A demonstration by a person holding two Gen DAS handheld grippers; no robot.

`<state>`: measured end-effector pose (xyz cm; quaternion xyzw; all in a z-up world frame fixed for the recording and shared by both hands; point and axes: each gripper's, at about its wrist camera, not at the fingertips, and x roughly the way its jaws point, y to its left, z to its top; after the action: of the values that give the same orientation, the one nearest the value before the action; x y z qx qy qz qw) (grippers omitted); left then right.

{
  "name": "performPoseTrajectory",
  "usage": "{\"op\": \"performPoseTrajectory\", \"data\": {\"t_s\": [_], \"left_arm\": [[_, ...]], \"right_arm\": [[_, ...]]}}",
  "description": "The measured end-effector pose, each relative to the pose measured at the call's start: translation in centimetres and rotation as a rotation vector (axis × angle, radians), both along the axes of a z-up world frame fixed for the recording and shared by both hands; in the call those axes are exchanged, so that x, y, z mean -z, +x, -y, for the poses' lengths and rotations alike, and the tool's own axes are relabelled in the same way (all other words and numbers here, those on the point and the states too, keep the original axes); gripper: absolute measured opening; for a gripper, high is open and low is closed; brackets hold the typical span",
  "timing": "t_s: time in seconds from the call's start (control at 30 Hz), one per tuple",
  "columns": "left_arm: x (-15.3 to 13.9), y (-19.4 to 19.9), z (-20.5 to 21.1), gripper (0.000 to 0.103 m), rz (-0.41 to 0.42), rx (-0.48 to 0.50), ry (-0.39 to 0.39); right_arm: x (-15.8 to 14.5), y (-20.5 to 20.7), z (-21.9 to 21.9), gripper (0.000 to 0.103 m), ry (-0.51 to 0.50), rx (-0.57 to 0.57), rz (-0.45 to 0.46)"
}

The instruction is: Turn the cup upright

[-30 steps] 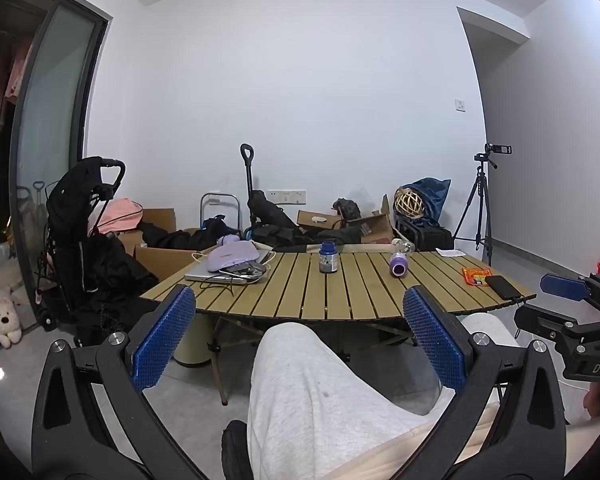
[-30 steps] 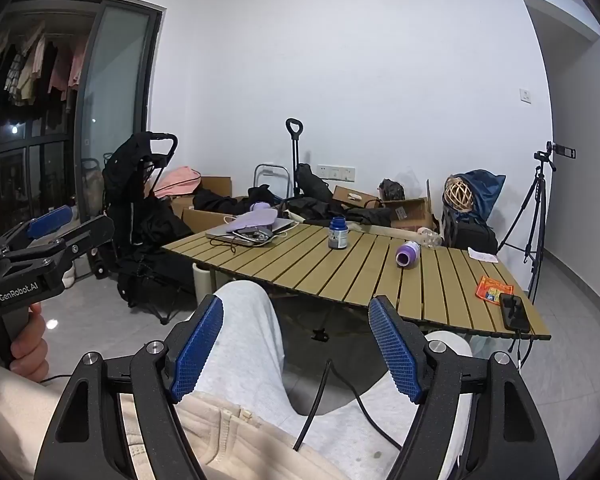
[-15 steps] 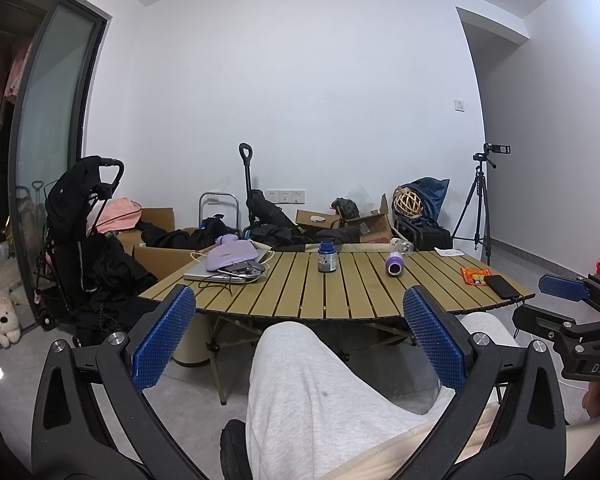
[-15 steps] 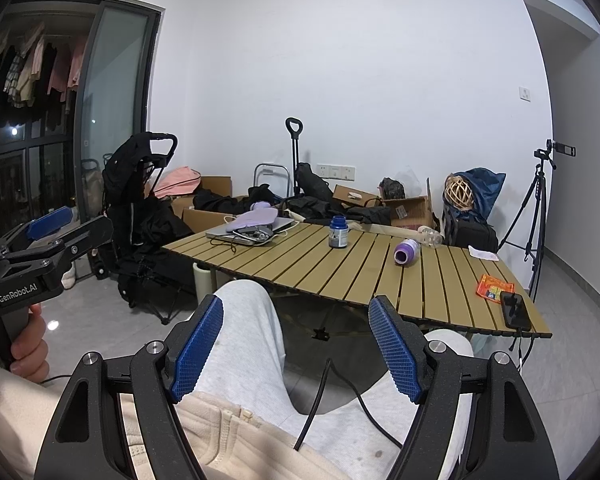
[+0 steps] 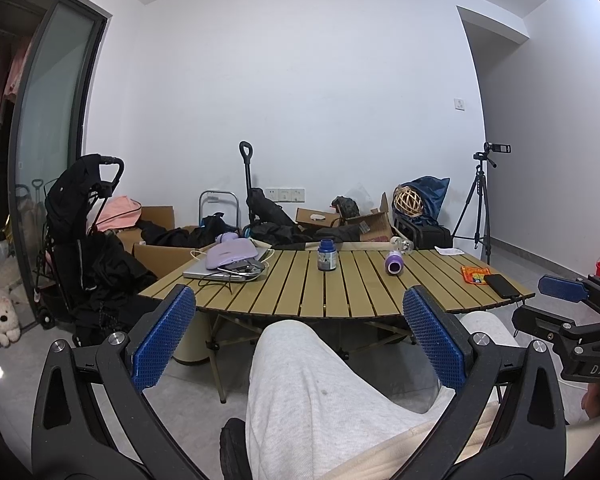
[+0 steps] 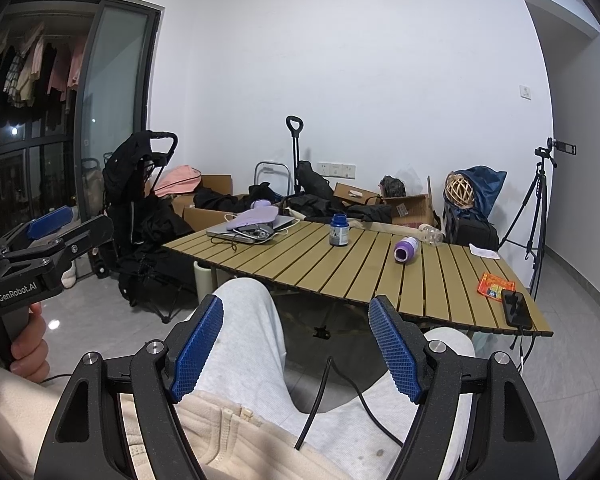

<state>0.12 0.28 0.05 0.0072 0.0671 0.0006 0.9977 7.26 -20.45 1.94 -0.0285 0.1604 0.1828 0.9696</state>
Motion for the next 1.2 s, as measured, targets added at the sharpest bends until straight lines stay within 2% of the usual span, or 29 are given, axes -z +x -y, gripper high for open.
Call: {"op": "performPoseTrajectory", "data": {"t_s": [1.2], "left_arm": [[0.55, 0.05, 0.1, 0.103, -0.003, 0.0, 0.0]], "right_arm": [[0.07, 0.05, -0.09, 0.08, 0.001, 0.0, -0.005]]}}
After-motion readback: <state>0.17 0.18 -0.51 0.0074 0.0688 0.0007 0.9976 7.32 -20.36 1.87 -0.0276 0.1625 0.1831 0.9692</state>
